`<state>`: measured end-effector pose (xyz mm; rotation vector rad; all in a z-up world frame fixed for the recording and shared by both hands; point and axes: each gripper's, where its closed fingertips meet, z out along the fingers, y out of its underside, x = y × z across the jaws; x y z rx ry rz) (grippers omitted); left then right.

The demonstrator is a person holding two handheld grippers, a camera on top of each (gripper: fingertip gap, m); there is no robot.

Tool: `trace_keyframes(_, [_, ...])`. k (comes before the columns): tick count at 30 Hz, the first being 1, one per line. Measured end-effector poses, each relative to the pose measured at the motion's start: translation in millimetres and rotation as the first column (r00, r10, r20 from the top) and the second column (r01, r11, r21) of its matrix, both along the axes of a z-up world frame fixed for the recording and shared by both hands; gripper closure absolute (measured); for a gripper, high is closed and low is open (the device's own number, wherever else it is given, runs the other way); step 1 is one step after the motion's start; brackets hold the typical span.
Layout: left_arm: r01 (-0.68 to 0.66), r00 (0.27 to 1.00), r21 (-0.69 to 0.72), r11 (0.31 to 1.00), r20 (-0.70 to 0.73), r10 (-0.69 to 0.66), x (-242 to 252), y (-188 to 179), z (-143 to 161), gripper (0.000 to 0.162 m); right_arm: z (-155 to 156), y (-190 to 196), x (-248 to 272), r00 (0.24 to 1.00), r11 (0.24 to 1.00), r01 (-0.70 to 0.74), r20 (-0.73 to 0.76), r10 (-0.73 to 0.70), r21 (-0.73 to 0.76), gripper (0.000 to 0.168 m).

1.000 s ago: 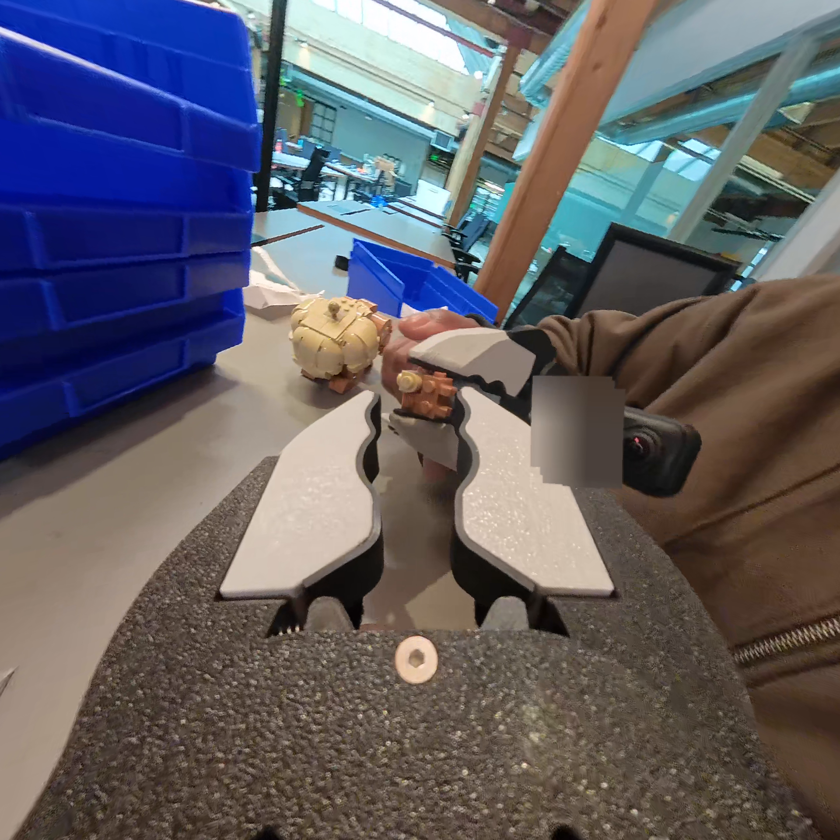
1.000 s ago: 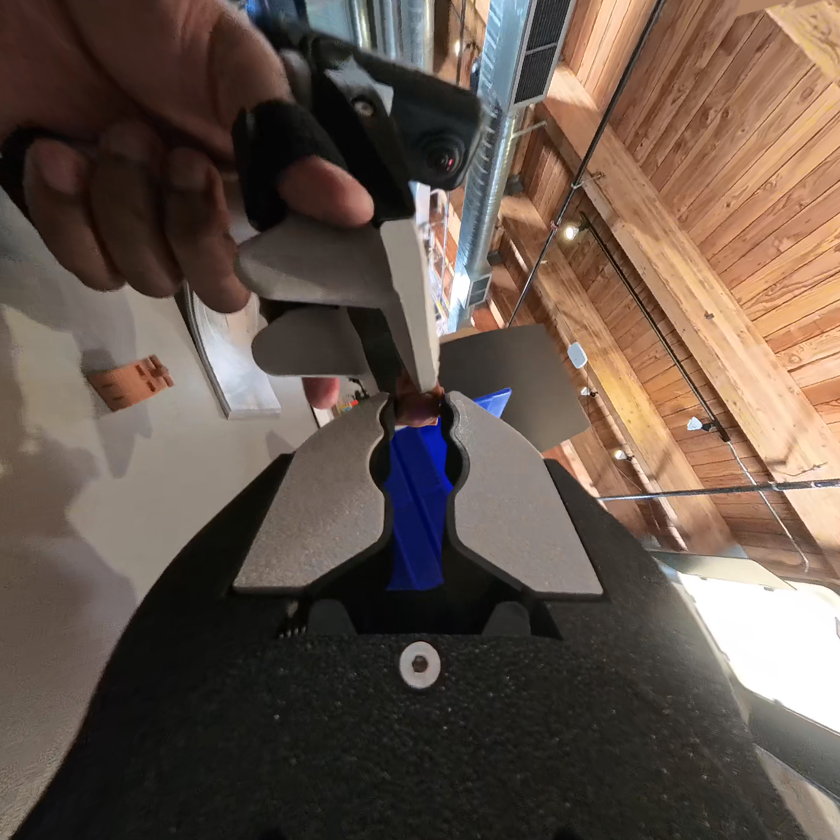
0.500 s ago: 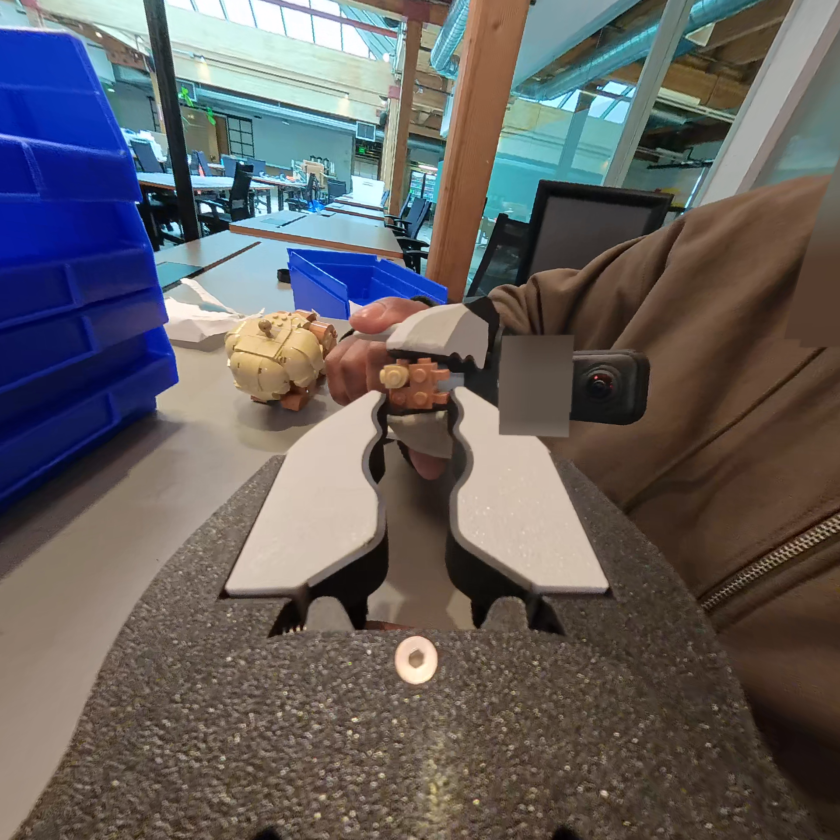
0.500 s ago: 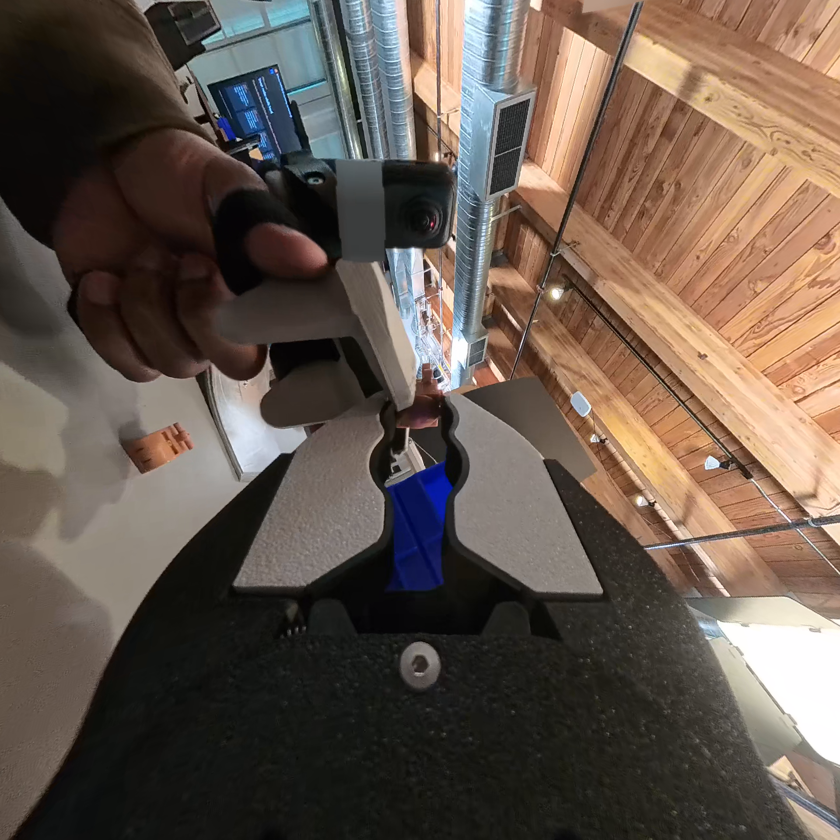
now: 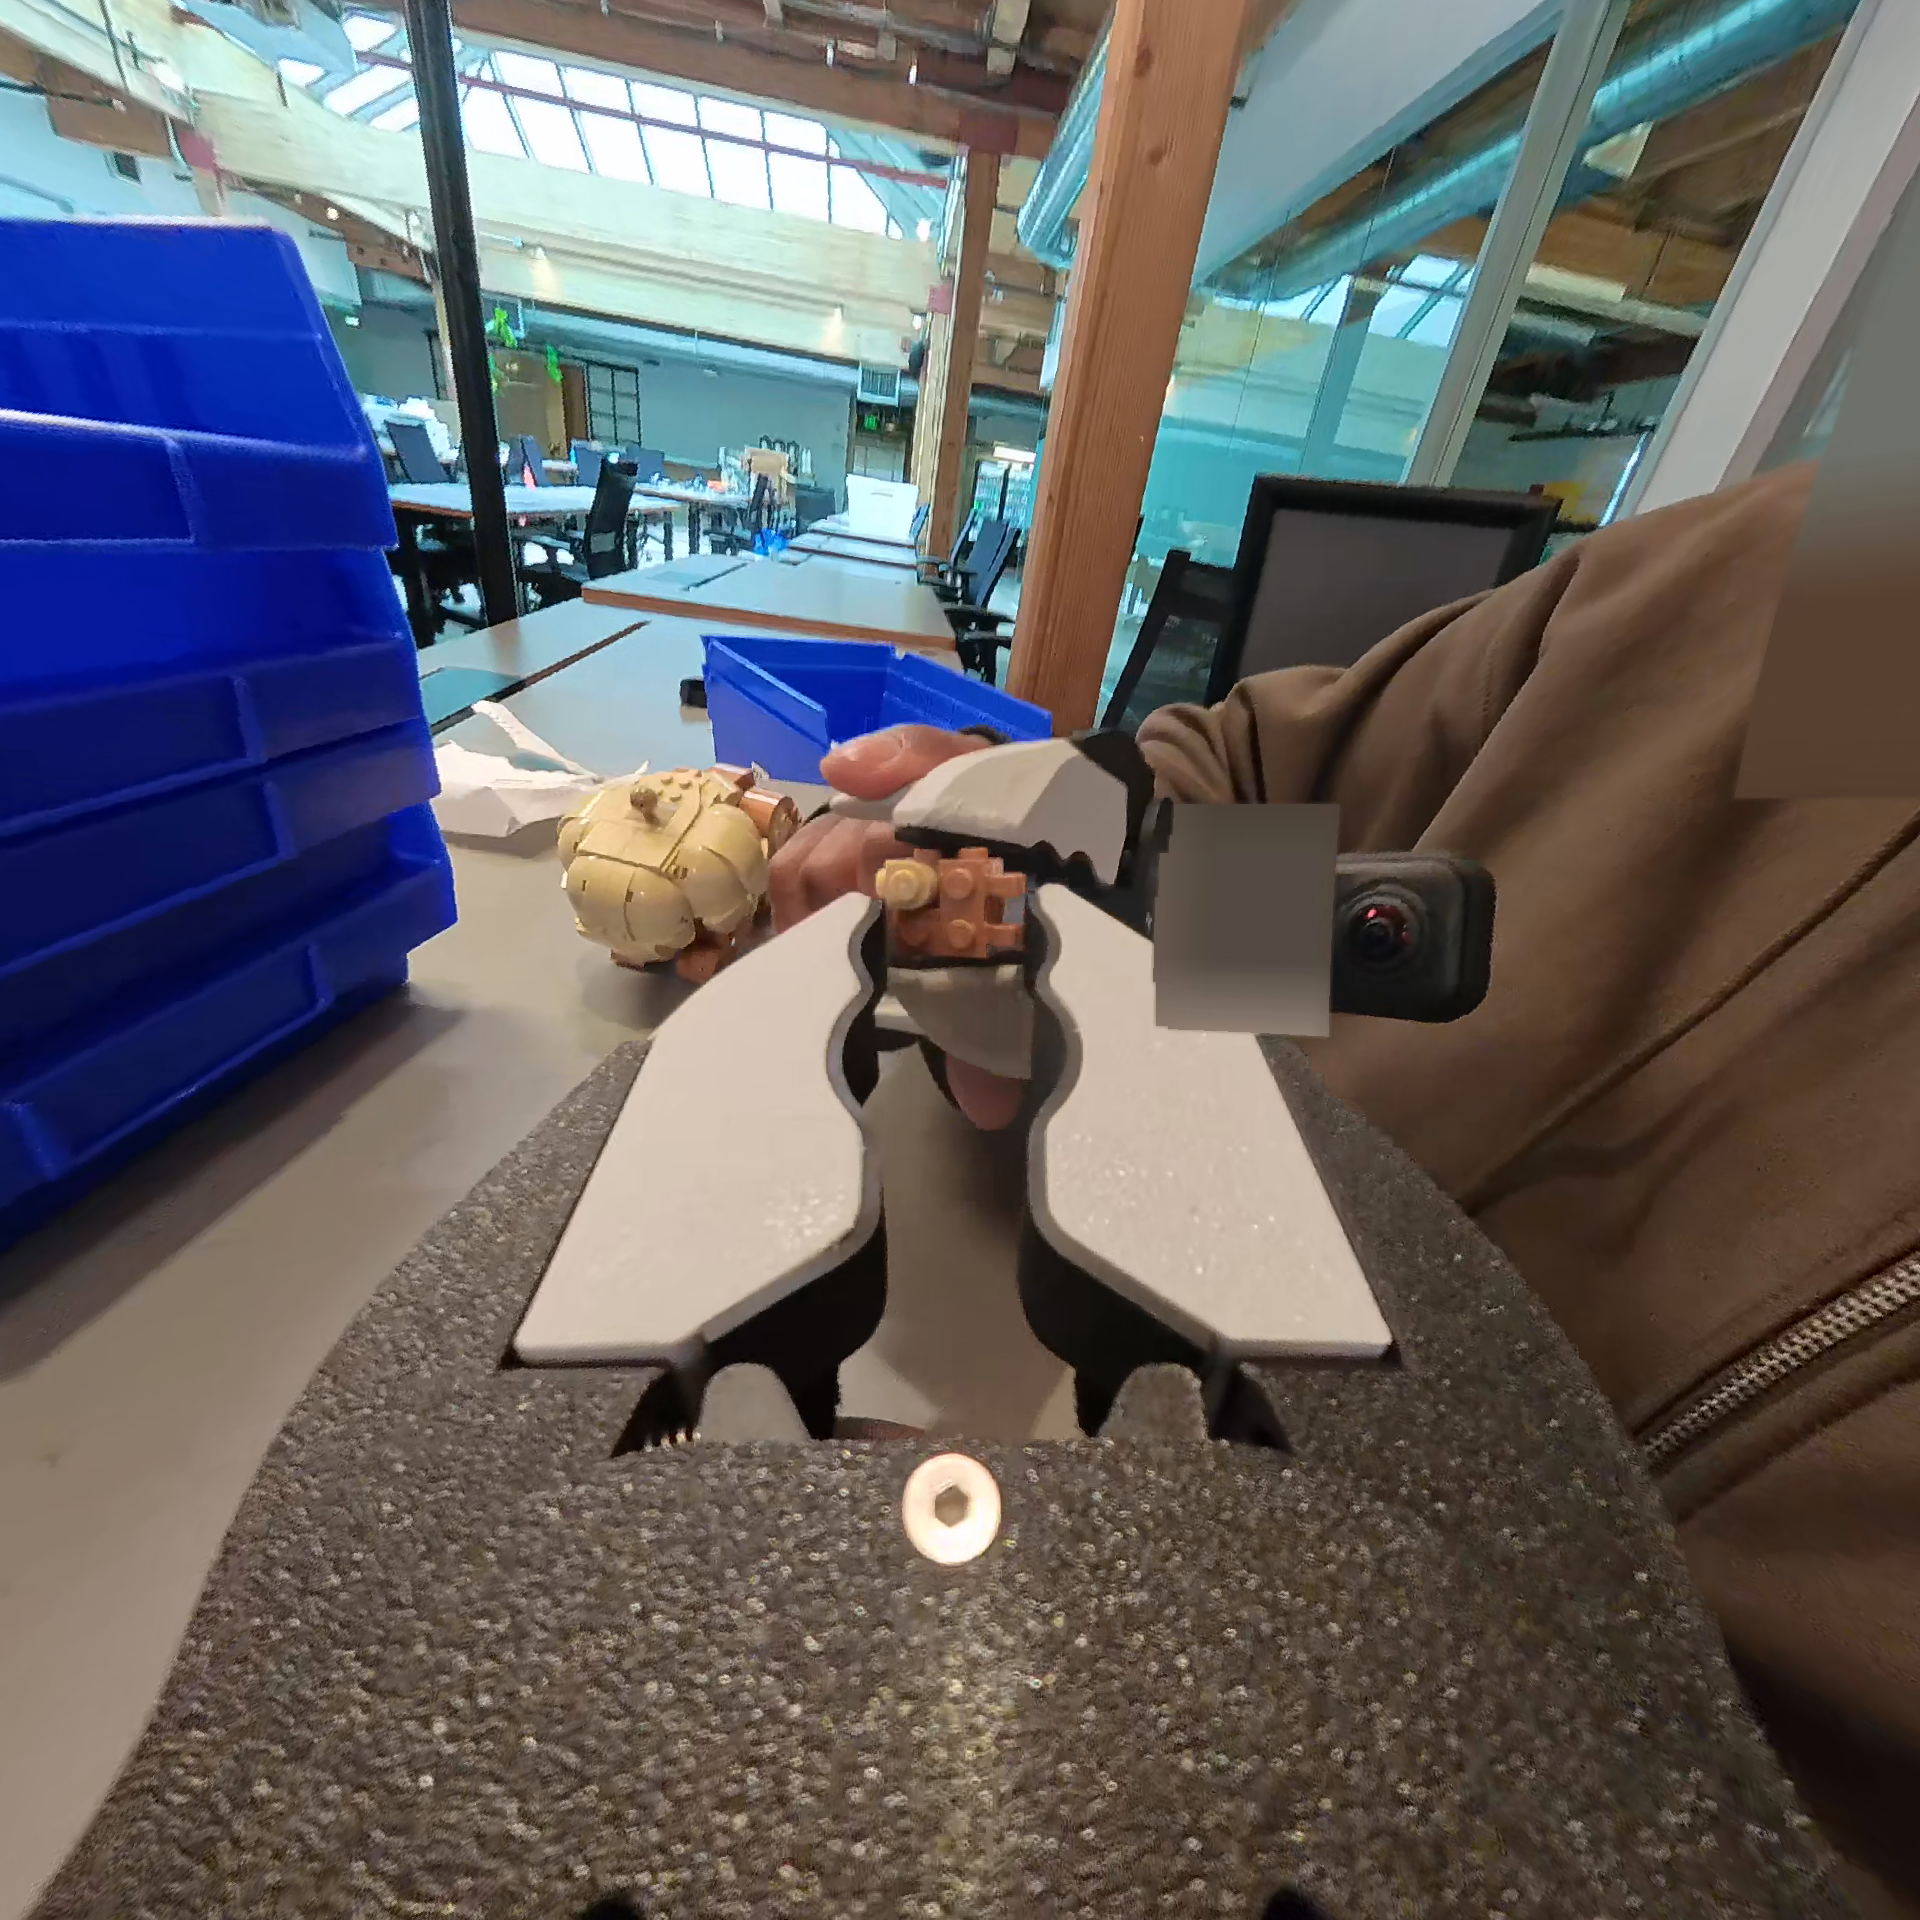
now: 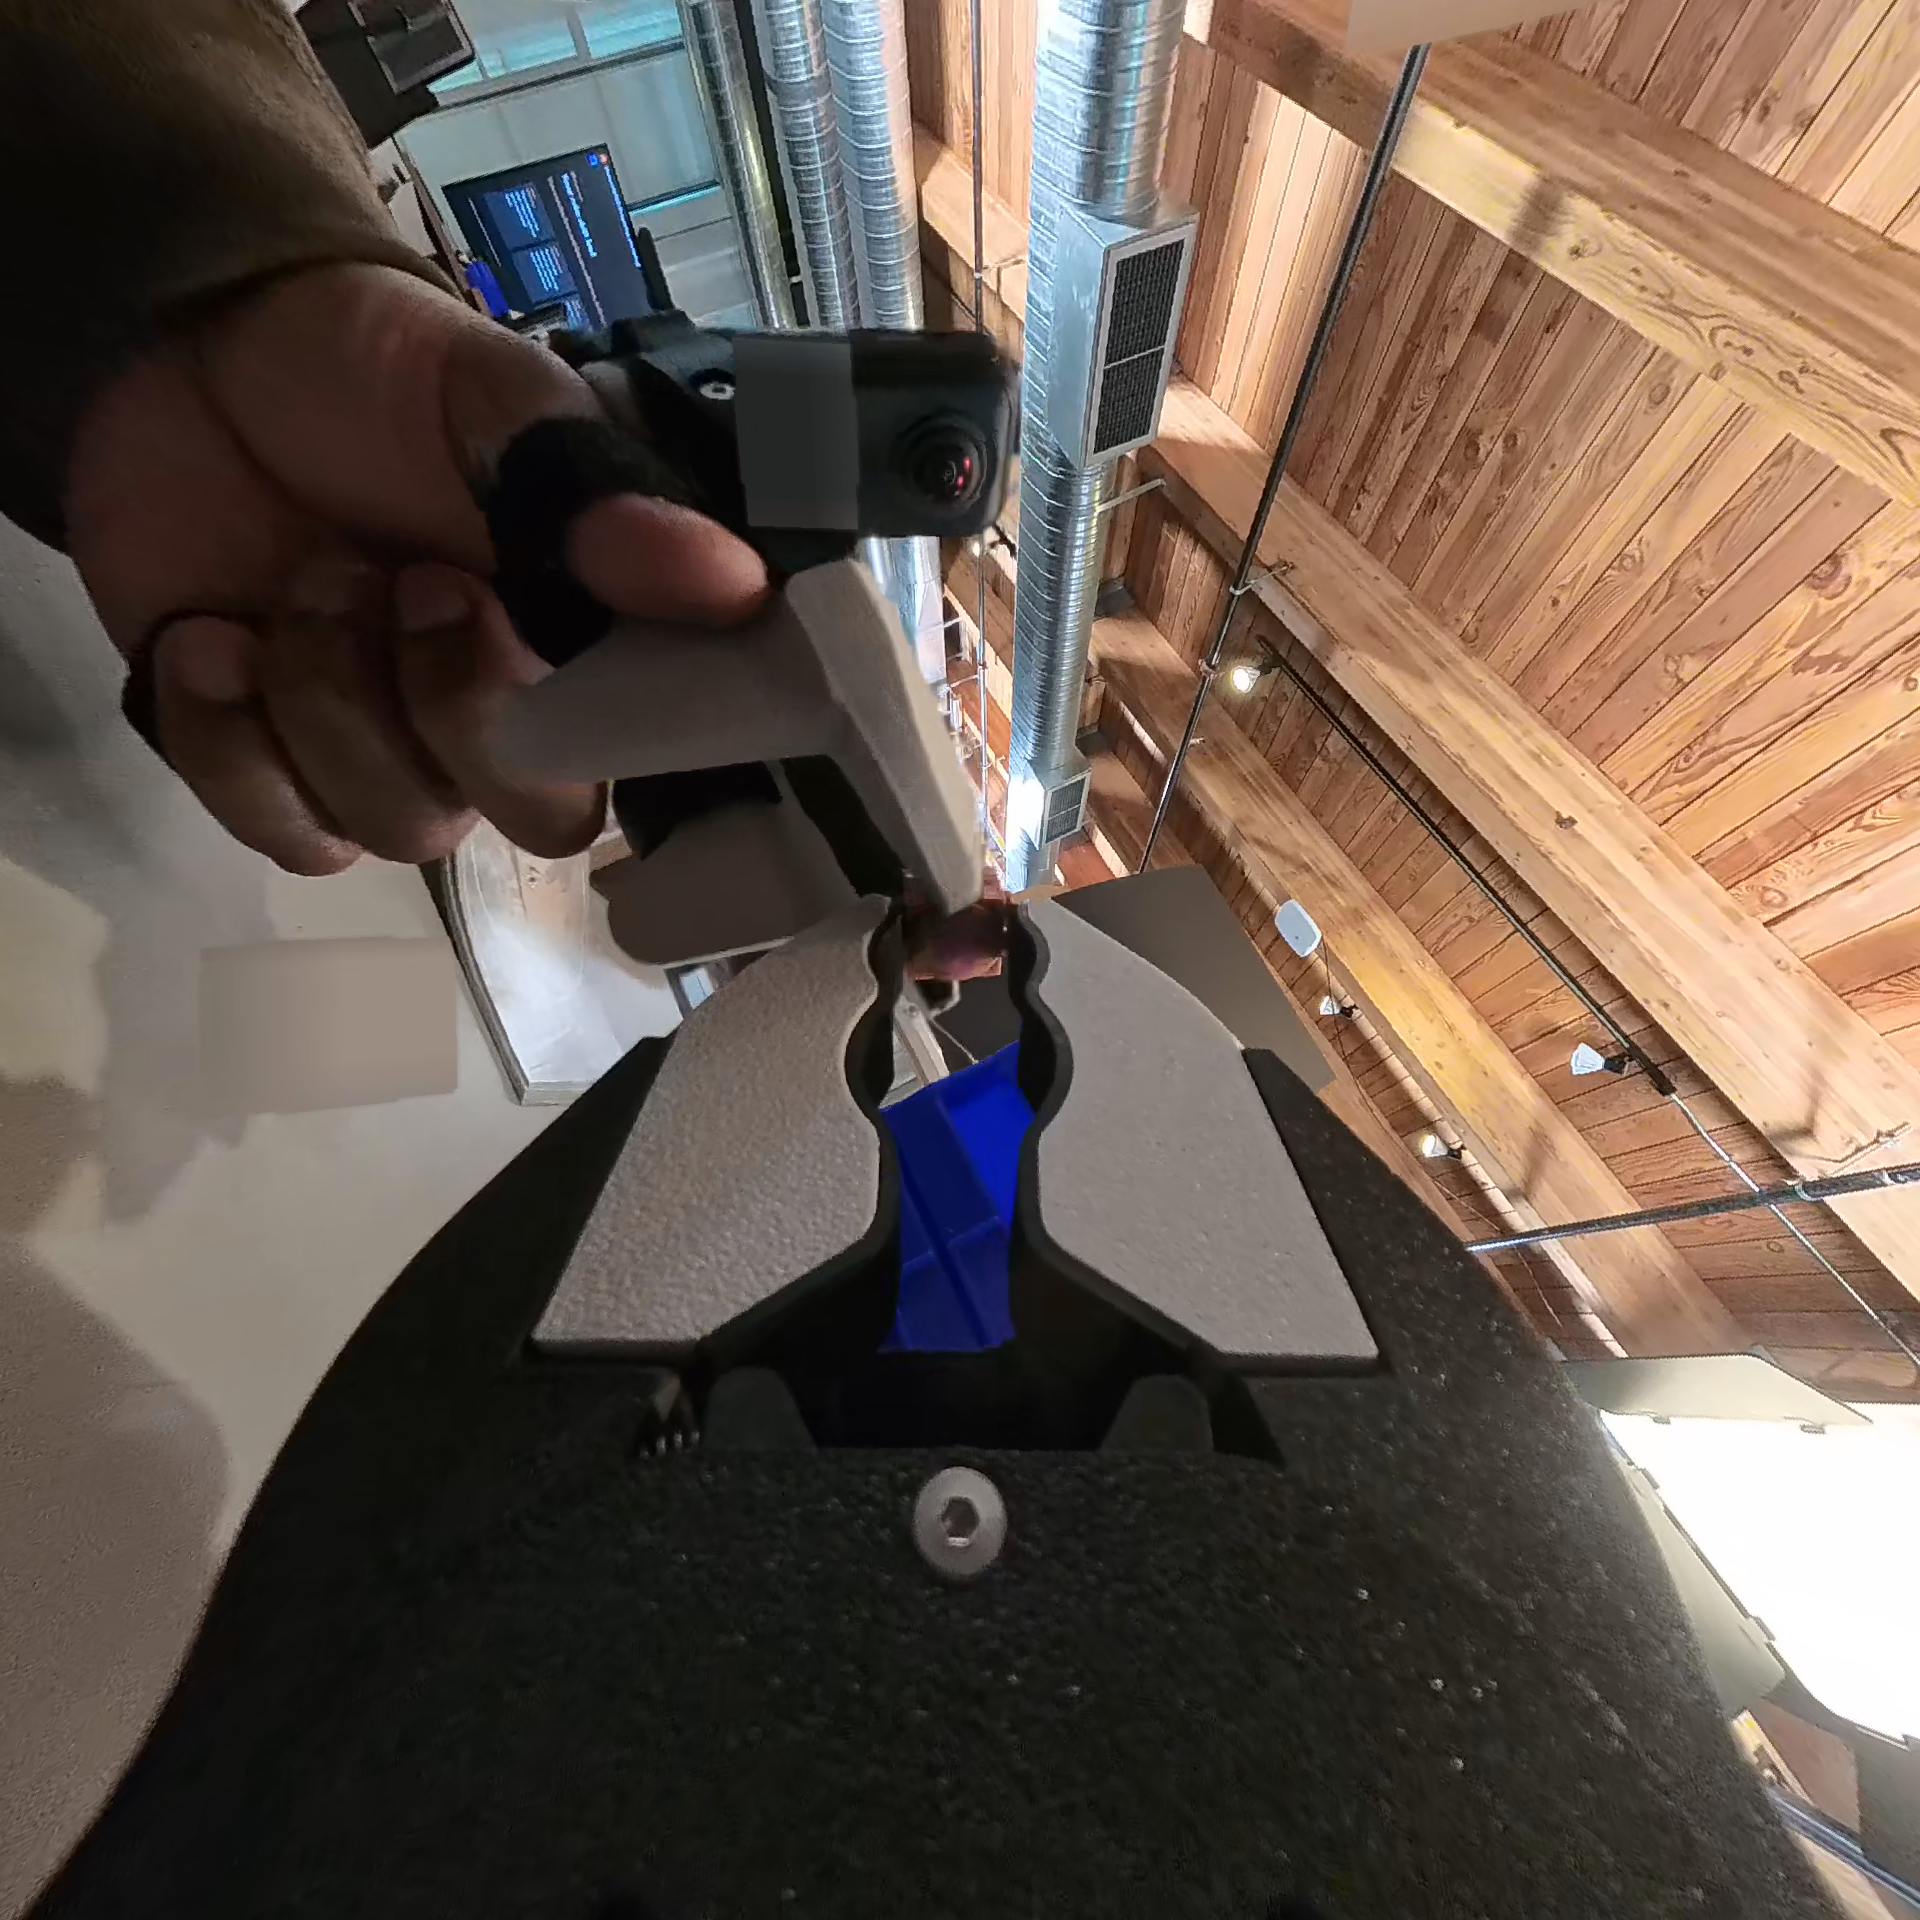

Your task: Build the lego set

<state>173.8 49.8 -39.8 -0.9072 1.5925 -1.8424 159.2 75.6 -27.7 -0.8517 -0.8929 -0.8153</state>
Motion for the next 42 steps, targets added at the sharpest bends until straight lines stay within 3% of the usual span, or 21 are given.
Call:
trace_keyframes(8, [0.031,0.999,0.021,0.999,0.014,-0.032,-4,-5,1,0.138,1,-3,-3,0.999,0.999,-0.034,-0.003,0.034,0.008,0.149])
trace_keyframes(13, [-0.114,0.991,0.207,0.972,0.091,0.097,0,3,0,0.139,-3,2,-1,1.0,1.0,-0.011,-0.005,0.011,-0.023,0.145])
trace_keyframes(18, [-0.349,0.937,0.44,0.827,0.172,0.303,10,21,-7,0.139,-10,10,3,1.0,0.997,0.019,-0.001,-0.019,-0.071,0.142])
trace_keyframes(22, [-0.435,0.9,0.526,0.731,0.228,0.371,12,30,-8,0.139,-12,13,6,0.999,0.996,0.042,0.004,-0.042,-0.082,0.14])
trace_keyframes(33, [-0.451,0.89,0.59,0.669,0.239,0.389,12,36,-11,0.139,-15,18,11,0.996,0.992,0.084,0.035,-0.081,-0.09,0.14])
trace_keyframes(40, [-0.422,0.89,0.789,0.446,0.267,0.369,8,50,-19,0.139,-15,17,17,0.966,0.99,0.143,0.219,-0.135,-0.021,0.147])
trace_keyframes(42, [-0.377,0.907,0.828,0.415,0.239,0.348,6,52,-25,0.139,-15,16,16,0.942,0.989,0.148,0.302,-0.146,0.015,0.148])
